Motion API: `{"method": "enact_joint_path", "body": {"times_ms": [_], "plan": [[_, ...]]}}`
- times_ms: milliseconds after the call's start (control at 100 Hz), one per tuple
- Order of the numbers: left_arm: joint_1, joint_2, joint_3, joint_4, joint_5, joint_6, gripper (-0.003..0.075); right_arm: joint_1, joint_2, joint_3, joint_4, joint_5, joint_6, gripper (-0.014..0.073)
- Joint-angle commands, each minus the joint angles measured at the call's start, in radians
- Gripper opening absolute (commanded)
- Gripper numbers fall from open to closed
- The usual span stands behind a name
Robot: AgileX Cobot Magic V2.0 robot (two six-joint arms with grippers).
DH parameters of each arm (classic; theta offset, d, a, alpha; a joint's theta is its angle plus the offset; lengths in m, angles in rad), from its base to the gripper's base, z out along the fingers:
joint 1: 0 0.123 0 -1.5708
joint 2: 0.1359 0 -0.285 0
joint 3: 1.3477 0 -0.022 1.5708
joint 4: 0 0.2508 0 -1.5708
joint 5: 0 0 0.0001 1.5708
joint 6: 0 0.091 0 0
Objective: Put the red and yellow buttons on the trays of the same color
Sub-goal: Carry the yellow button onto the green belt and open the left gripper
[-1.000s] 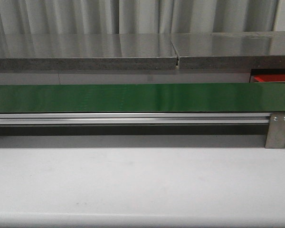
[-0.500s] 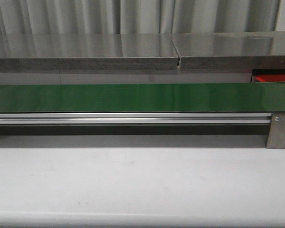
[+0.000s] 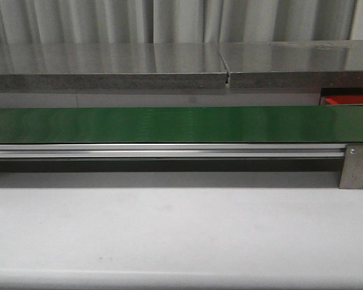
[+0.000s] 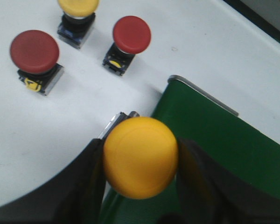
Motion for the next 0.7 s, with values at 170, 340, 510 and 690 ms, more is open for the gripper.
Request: {"method": "enact_joint_path", "body": {"times_ms": [170, 340, 510, 690], "plan": [[-0.068, -0.059, 0.005, -0.031, -0.067, 0.005, 0.0137, 0.000, -0.003, -0.027, 0.014, -0.063, -0.009, -0.0118], [-0.082, -0.050, 0.013, -0.031, -0.067, 0.005, 0.0137, 0.000, -0.003, -0.027, 0.014, -0.063, -0.009, -0.0118], [-0.082, -0.046, 0.013, -0.033, -0.038, 0.016, 0.0204, 0.000, -0.003, -0.027, 0.014, -0.063, -0.009, -0.0118], [-0.082, -0.042, 0.013, -0.045, -0.026, 0.016, 0.0477, 0.000, -0.003, -0.027, 0.014, -0.063, -0.009, -0.0118]]}}
